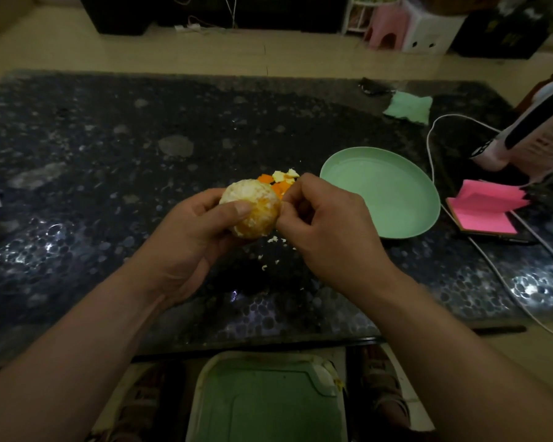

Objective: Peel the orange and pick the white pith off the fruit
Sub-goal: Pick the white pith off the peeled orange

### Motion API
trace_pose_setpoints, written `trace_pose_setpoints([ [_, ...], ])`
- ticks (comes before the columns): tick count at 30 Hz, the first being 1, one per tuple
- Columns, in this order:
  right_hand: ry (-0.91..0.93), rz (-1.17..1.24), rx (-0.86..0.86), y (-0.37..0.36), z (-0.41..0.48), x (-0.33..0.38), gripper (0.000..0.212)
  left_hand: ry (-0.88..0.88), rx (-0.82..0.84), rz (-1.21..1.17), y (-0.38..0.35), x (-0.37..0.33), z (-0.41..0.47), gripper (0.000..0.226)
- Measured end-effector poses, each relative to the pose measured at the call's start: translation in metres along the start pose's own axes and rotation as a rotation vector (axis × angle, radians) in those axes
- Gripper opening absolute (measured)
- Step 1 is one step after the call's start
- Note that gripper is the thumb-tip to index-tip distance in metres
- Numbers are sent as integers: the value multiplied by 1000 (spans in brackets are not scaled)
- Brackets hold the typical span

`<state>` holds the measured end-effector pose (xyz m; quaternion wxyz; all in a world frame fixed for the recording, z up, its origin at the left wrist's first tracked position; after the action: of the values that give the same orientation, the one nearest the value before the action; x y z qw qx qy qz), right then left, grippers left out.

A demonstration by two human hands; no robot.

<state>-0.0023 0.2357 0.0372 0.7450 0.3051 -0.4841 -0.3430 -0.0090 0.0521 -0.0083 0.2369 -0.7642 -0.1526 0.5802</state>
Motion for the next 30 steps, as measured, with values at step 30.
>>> trace_pose_setpoints([
  [30, 79, -123, 117, -2, -1, -3, 11, -16, 4, 77, 5, 2, 5, 50],
])
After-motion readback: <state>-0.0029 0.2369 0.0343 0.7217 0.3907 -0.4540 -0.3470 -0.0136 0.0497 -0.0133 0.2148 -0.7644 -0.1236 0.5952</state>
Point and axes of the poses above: each hand's wrist, its own z-axis towards the middle knuckle, its own y-axis out of the back of the hand, x = y × z, the point moved 6 cm from there along z, towards the middle knuckle, and after that the axes turned 13 degrees about -z, right-handed, at the moved point
